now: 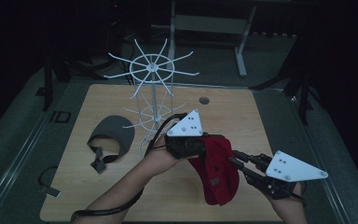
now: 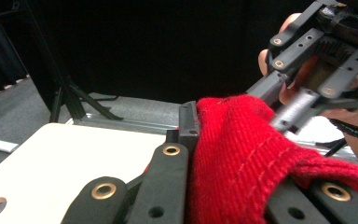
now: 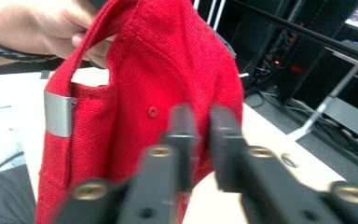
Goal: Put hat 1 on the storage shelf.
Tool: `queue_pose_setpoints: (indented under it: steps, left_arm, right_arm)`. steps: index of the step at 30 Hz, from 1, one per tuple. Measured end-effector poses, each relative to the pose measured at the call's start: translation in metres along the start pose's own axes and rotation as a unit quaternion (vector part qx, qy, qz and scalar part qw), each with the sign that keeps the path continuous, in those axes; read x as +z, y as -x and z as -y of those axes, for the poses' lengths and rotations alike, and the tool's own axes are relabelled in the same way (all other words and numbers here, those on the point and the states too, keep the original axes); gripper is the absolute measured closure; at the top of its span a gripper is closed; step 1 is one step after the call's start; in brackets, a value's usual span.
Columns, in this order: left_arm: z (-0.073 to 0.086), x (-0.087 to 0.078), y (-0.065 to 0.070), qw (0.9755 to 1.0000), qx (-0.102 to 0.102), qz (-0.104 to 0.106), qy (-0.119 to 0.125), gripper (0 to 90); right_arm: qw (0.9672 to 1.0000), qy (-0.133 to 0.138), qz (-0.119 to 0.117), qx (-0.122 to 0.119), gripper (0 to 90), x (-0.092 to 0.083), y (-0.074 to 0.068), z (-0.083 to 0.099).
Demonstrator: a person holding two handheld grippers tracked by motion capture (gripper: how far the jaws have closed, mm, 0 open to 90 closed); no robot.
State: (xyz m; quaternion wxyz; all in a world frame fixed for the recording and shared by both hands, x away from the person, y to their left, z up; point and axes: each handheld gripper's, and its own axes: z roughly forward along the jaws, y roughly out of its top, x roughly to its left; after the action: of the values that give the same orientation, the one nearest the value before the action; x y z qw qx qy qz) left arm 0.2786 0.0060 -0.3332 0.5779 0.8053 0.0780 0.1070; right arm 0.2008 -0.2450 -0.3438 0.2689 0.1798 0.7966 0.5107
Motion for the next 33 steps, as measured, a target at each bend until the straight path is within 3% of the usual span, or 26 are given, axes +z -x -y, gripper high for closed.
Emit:
queue_pose_setpoints:
  steps: [5,15,17,19,22,25,29,33]
  left_arm:
    - [0.003,-0.001,-0.003,1.0000,-0.001,-0.004,-0.002,88.6]
    - [0.007,-0.003,-0.003,0.9998,0.000,0.020,-0.004,87.1]
    - [0.008,-0.004,-0.003,0.9998,0.001,0.017,-0.005,78.0]
    - [0.009,-0.005,-0.003,0.9997,0.004,0.024,-0.002,76.2]
    - [0.010,-0.008,-0.001,0.9997,0.009,0.021,-0.003,65.1]
    - [0.012,-0.010,-0.001,0.9999,0.008,0.009,-0.004,56.1]
    - [0.016,-0.015,-0.002,1.0000,0.000,0.003,0.005,50.2]
    - [0.017,-0.019,0.001,0.9998,0.008,-0.014,0.008,45.1]
  right_arm:
    - [0.9997,0.008,0.009,0.020,88.7,0.000,0.003,-0.001]
    - [0.9983,0.032,0.015,0.045,88.9,-0.006,0.008,-0.004]
    - [0.9980,0.033,0.020,0.049,88.9,-0.006,0.010,-0.005]
    - [0.9979,0.036,0.021,0.050,88.9,-0.008,0.012,-0.005]
    - [0.9975,0.038,0.028,0.053,88.9,-0.009,0.013,-0.007]
    - [0.9969,0.039,0.039,0.056,88.9,-0.010,0.015,-0.007]
    - [0.9963,0.041,0.044,0.062,88.9,-0.013,0.016,-0.007]
    - [0.9963,0.038,0.047,0.061,88.9,-0.013,0.017,-0.007]
